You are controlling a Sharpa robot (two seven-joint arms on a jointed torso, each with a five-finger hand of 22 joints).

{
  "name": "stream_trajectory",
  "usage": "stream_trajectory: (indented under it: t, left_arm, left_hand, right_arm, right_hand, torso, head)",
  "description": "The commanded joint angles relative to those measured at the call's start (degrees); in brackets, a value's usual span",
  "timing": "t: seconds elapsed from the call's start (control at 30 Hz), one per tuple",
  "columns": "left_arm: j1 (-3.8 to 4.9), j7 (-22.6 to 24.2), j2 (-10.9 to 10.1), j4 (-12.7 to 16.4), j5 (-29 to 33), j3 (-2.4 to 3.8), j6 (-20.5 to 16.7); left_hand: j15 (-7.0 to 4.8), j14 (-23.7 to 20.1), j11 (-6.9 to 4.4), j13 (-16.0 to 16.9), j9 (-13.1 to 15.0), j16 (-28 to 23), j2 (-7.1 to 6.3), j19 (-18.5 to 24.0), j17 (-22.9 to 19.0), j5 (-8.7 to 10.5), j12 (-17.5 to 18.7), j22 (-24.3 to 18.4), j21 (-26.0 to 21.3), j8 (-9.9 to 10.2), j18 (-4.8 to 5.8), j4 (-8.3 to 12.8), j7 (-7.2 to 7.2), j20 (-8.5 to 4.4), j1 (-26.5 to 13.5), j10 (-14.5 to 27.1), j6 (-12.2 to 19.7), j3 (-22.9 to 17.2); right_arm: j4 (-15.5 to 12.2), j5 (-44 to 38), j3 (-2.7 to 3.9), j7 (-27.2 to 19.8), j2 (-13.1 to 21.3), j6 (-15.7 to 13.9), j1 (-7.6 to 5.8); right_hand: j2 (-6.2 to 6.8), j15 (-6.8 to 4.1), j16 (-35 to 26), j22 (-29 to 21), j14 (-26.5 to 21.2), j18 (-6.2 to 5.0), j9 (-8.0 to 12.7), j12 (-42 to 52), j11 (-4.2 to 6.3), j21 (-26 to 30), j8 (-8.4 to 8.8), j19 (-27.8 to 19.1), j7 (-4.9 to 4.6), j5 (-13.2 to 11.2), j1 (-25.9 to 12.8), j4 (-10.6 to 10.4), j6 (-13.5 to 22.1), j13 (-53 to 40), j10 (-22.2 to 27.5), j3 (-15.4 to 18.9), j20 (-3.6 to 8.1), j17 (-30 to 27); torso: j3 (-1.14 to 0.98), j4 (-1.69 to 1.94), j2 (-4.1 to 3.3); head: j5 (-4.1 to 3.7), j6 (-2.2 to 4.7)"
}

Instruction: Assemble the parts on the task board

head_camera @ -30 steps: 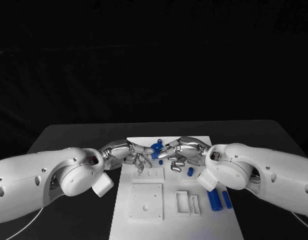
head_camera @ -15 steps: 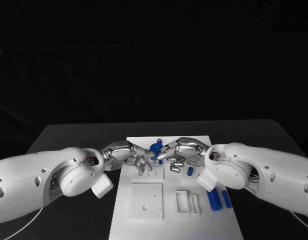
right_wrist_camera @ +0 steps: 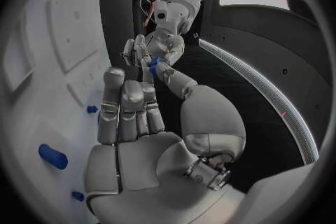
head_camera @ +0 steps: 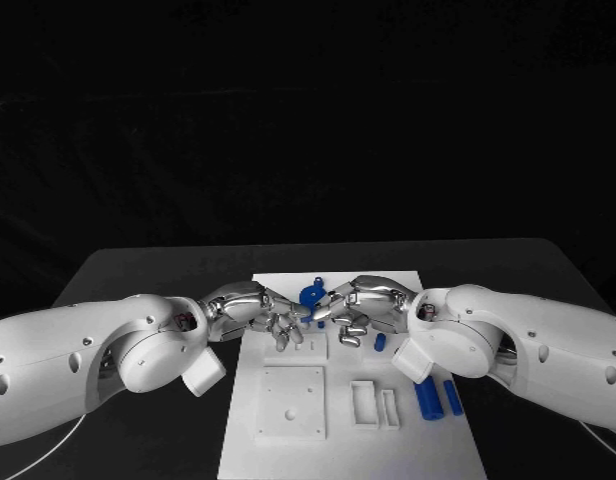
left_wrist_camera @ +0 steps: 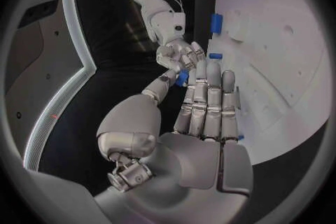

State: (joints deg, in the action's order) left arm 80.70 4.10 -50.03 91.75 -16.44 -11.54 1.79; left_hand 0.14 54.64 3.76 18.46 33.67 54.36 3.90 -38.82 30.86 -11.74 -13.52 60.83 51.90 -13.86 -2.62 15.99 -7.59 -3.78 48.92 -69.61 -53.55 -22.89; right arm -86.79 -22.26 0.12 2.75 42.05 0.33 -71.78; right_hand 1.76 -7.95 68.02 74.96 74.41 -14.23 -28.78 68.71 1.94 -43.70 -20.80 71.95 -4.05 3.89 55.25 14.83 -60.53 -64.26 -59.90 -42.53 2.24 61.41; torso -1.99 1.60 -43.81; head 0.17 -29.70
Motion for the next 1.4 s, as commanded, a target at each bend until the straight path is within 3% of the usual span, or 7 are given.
stream_trajectory:
  t: [0.03, 0.63, 0.67, 0.7, 0.87, 1.17, 1.4]
  left_arm:
    - [0.03, 0.9, 0.1, 0.1, -0.2, 0.05, 1.5]
    - [0.03, 1.1, 0.1, 0.2, -0.1, 0.04, 2.4]
    - [0.03, 1.1, 0.2, 0.2, -0.1, 0.04, 2.6]
    - [0.03, 1.0, 0.2, 0.2, -0.1, 0.04, 2.8]
    - [0.03, 1.1, 0.2, 0.2, -0.1, 0.04, 2.7]
    - [0.03, 1.0, 0.1, 0.1, -1.0, 0.04, 1.2]
    - [0.03, 0.9, 0.3, 0.2, -1.0, 0.04, -0.4]
  left_hand:
    - [-0.12, 0.5, 0.02, 0.1, -0.2, -0.1, -0.32, -0.5, 0.0, 1.46, 0.3, -0.1, 0.3, -0.4, -0.07, -0.5, -0.03, -1.78, 0.9, -0.5, -0.6, -1.5]
    - [-0.06, 0.5, -0.38, 0.4, -0.6, -0.1, 1.69, -0.4, 0.0, 1.03, 0.3, -0.3, 0.5, -1.1, 0.13, -0.5, 0.37, -1.74, 2.3, -1.7, -1.6, -4.3]
    - [-0.05, 0.5, -0.51, 0.5, -0.7, -0.2, 2.32, -0.4, -0.1, 1.98, 0.3, -0.3, 0.5, -1.3, 0.16, -0.7, 0.54, -1.73, 2.7, -2.0, -1.9, -5.3]
    - [-0.02, 0.5, -0.5, 0.4, -0.9, -0.2, 2.16, -0.4, -0.1, 6.14, 0.6, -0.5, 0.5, -1.3, 0.22, -1.7, 0.53, -1.7, 3.6, -2.1, -1.8, -8.2]
    - [-0.01, 0.6, -0.6, 0.5, -1.1, -0.2, 2.34, -0.4, -0.1, 6.3, 0.7, -0.4, 0.8, -1.5, 0.31, -2.4, 0.6, -1.7, 3.5, -2.6, -2.2, -9.6]
    - [-0.25, 1.0, -1.08, 0.9, -1.1, 0.3, 2.59, -0.5, 0.2, 4.2, 0.6, -0.3, 1.4, -2.4, 0.28, -2.1, 1.09, -1.91, 2.3, -3.9, -3.4, -10.7]
    - [-0.91, 2.1, -1.69, 1.6, -0.6, 1.3, 3.79, -1.3, 0.8, -1.01, 0.4, -0.2, 2.6, -3.5, 0.19, -0.2, 1.64, -2.51, -0.7, -5.4, -4.5, -11.1]
  right_arm:
    - [-0.1, -0.7, -0.02, 0.4, -0.1, 1.6, 0.02]
    - [-0.2, -2.0, -0.69, 1.1, -0.3, 0.9, 0.02]
    - [-0.2, -2.2, -0.73, 1.1, -0.4, 0.9, 0.02]
    - [-0.2, -2.2, -0.74, 1.1, -0.4, 0.8, 0.02]
    - [-0.1, -1.8, -0.79, 1.2, -0.3, 0.9, 0.02]
    - [0.0, -1.7, -0.88, 1.2, -0.4, 0.9, 0.02]
    - [0.3, -1.7, -0.94, 1.2, -0.6, 0.8, 0.02]
  right_hand:
    - [-0.54, -0.08, -0.3, 1.1, -0.1, -0.77, -2.5, -0.3, -0.03, -0.3, -0.17, -0.3, -0.3, 0.2, 0.2, 0.0, -0.3, -0.1, 0.3, -0.4, 0.2, 0.1]
    - [-0.52, -0.07, -0.3, 1.1, -0.1, -0.77, -2.6, -0.3, -0.04, -0.3, -0.15, -0.3, -0.31, 0.3, 0.2, 0.0, -0.3, -0.1, 0.3, -0.5, 0.19, 0.1]
    - [-0.45, -0.06, -0.3, 1.1, -0.1, -0.77, -2.7, -0.3, -0.04, -0.4, -0.15, -0.3, -0.32, 0.6, 0.1, 0.0, -0.3, -0.2, 0.3, -0.6, 0.19, 0.1]
    - [-0.39, -0.06, -0.3, 1.1, -0.1, -0.77, -2.8, -0.3, -0.03, -0.4, -0.15, -0.3, -0.31, 1.0, 0.1, 0.0, -0.3, -0.2, 0.3, -0.7, 0.19, 0.1]
    - [-0.32, -0.06, -0.3, 1.1, -0.1, -0.77, -2.9, -0.3, -0.04, -0.5, -0.14, -0.3, -0.31, 1.3, 0.0, 0.0, -0.3, -0.2, 0.2, -0.8, 0.19, 0.1]
    - [-0.32, -0.06, -0.3, 1.1, -0.1, -0.77, -2.9, -0.3, -0.04, -0.5, -0.12, -0.3, -0.32, 1.4, -0.1, 0.0, -0.3, -0.3, 0.2, -0.8, 0.19, 0.1]
    - [-0.19, -0.03, -0.3, 1.1, -0.2, -0.77, -3.0, -0.4, -0.08, -0.4, -0.03, -0.3, -0.36, 1.6, -0.3, -0.1, -0.2, -0.2, 0.3, -0.8, 0.15, 0.1]
  torso:
    - [-0.02, -0.01, -0.01]
    - [0.02, -0.02, 0.03]
    - [0.01, 0.0, 0.04]
    - [0.0, 0.0, 0.04]
    - [0.02, 0.03, -0.01]
    - [0.0, -0.07, -0.04]
    - [0.01, -0.01, 0.05]
  head:
    - [0.03, -0.09]
    - [0.16, -0.5]
    - [0.11, -0.49]
    - [0.08, -0.5]
    - [0.13, -0.6]
    - [0.16, -0.79]
    - [0.14, -0.87]
